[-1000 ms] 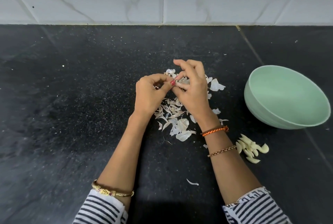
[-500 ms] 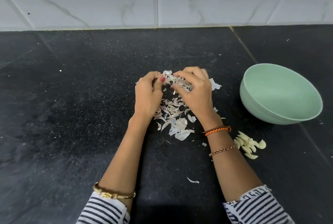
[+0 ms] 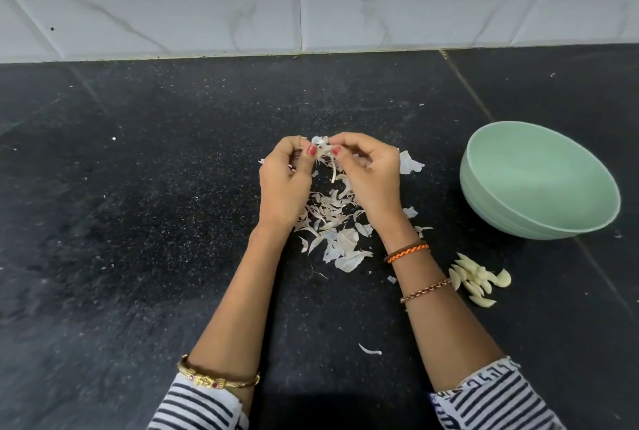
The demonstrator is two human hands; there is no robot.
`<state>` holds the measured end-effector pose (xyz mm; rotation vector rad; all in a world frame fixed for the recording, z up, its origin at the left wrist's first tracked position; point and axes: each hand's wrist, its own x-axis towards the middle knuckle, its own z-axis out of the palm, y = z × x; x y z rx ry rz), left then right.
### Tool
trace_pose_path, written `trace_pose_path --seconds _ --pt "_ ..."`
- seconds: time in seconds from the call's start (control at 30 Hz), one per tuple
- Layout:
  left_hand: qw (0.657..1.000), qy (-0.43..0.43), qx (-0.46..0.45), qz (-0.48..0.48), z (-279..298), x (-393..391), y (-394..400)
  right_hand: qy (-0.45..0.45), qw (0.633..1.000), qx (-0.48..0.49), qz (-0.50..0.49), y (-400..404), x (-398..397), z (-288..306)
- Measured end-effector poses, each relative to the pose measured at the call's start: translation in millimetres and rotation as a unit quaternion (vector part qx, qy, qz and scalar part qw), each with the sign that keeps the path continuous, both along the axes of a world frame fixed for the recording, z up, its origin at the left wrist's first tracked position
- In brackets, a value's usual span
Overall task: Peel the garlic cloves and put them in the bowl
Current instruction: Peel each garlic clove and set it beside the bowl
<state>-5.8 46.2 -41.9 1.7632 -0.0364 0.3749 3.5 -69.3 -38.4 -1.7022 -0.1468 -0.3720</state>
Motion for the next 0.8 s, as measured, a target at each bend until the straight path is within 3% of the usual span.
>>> trace_pose_path --seconds 0.2,0.33,0.47,0.7,0.8 --pt "0.995 -0.044 0.054 0.065 -0.3 -2.3 3.8 -0.009 1.000 -0.017 -0.025 -5.0 1.6 -1.9" --pt "0.999 0.008 0.021 0.027 4.1 -3.8 1.8 0.021 0.999 0.039 0.002 -2.7 -0.9 1.4" --pt "1.000 0.005 0.010 -0.024 5.2 -3.5 1.4 0.038 0.995 0.097 0.007 -2.7 -2.3 3.0" --pt "0.996 0.033 -0.083 0.006 4.6 -2.3 -0.4 0.081 0.986 0.133 0.054 -0.2 -3.9 6.1" --pt "0.998 0.027 -0.061 0.013 5.3 -3.0 -1.0 0.082 0.986 0.142 0.041 0.7 -3.3 6.3"
